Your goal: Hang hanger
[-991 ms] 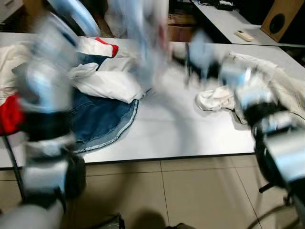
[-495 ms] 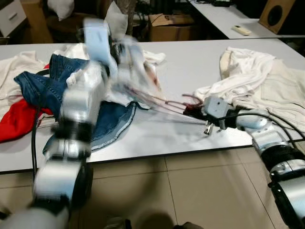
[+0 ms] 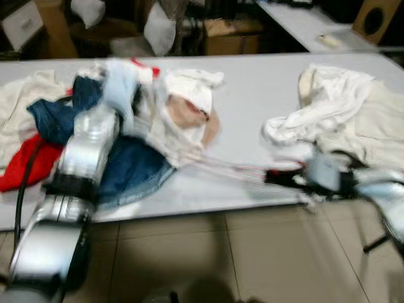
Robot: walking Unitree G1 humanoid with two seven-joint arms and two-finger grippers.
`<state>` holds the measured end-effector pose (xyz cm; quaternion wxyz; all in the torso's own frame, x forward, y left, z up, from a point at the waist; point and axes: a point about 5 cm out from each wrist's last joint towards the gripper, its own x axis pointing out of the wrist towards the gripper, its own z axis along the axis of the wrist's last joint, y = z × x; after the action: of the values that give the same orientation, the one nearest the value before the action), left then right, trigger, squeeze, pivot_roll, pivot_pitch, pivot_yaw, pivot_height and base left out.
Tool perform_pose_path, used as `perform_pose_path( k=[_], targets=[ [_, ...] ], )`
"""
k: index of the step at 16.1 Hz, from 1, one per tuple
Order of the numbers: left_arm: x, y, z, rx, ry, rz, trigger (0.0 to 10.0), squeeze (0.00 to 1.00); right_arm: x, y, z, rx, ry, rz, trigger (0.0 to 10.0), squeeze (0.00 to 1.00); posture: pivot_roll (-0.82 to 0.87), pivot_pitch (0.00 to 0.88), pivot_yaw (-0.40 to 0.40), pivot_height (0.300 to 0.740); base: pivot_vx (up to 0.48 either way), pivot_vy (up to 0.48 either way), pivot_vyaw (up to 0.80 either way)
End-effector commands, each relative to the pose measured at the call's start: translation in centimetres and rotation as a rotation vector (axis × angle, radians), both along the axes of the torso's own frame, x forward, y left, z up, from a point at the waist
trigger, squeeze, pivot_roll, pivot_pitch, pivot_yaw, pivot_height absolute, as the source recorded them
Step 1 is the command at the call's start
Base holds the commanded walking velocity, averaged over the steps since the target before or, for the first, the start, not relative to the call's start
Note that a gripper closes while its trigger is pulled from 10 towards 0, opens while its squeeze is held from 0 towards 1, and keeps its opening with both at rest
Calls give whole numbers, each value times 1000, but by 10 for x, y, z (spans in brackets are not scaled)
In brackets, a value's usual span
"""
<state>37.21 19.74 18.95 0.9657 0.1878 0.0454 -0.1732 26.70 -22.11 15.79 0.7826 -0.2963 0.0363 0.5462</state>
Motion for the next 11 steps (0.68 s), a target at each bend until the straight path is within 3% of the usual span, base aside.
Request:
perform_pose_path(
  k=[1,3,4,6,7,8,11],
  targets=[
    [-11,1,5,71,26,-95,10000,1000,-12,-7,21,35,-11,-15,10000,0,-72,0,72,740,0,0,0],
    [-29,11,-2,103,100,-156,10000,1000,-31,-12,31,61,20,-46,10000,0,-85,0,75,740,0,0,0],
    [-43,14,0,53,156,-220,10000,1000,-35,-13,35,95,20,-104,10000,0,-95,0,82,740,0,0,0],
    [-63,15,8,-116,224,-324,10000,1000,-40,-13,37,134,11,-192,10000,0,-111,0,91,740,0,0,0],
    [-67,16,9,-145,233,-336,10000,1000,-43,-12,38,140,13,-216,10000,0,-111,0,91,740,0,0,0],
    [-80,19,15,-282,234,-362,10000,1000,-48,-10,41,193,27,-314,10000,0,-120,0,94,740,0,0,0],
    [-94,19,22,-491,173,-350,10000,1000,-62,-8,41,240,73,-429,10000,0,-129,0,101,740,0,0,0]
  ],
)
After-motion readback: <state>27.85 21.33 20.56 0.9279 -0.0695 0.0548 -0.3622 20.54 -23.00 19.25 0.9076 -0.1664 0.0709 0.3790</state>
